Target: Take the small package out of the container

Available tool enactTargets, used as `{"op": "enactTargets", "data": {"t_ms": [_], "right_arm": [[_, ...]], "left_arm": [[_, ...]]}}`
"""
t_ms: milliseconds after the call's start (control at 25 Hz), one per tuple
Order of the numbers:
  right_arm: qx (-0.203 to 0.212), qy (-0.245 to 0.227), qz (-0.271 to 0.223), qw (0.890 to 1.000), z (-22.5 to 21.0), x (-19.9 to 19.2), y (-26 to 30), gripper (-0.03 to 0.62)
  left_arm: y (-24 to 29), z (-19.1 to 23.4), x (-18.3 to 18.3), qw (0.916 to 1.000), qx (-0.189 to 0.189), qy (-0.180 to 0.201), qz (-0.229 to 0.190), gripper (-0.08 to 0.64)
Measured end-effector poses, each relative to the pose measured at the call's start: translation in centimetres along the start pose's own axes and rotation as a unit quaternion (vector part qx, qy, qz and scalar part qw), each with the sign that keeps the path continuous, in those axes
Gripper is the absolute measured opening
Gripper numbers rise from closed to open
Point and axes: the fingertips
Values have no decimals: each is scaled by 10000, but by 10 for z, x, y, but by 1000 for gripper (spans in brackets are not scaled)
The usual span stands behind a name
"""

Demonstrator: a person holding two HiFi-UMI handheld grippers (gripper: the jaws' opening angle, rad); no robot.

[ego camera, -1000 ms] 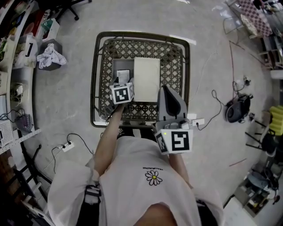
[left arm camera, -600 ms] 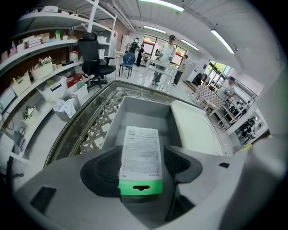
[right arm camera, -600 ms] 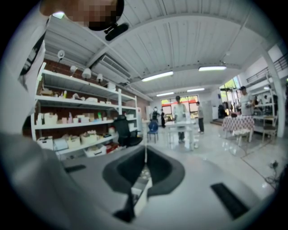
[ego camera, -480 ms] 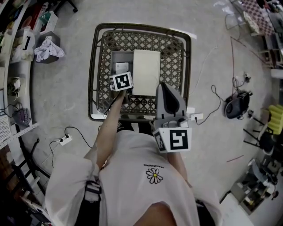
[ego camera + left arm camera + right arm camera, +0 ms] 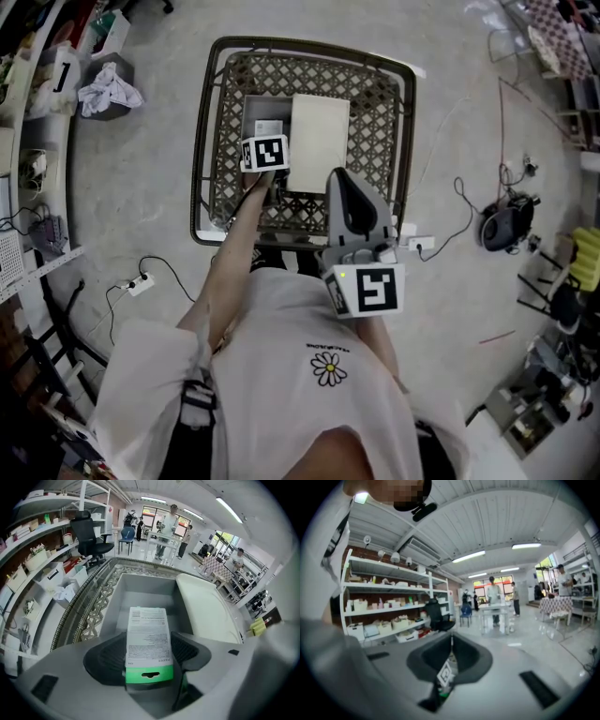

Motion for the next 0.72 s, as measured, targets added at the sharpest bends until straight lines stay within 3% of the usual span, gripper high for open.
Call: {"op": "enactTargets", "data": {"t_ms": [280,720], "right_arm": [[107,-10,59,9999,6,-4,4,32],[211,13,140,9997,12,-8,9,32]], "left_arm": [[16,4,-8,9983,107,-179,537,329],[17,4,-9,9965,26,-295,776,330]]}}
Point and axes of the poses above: the fingertips, and each gripper's own axes: y forward along the fingers, z to its left, x out of its top, and after that the axes turned 13 degrees about -y, right-handed
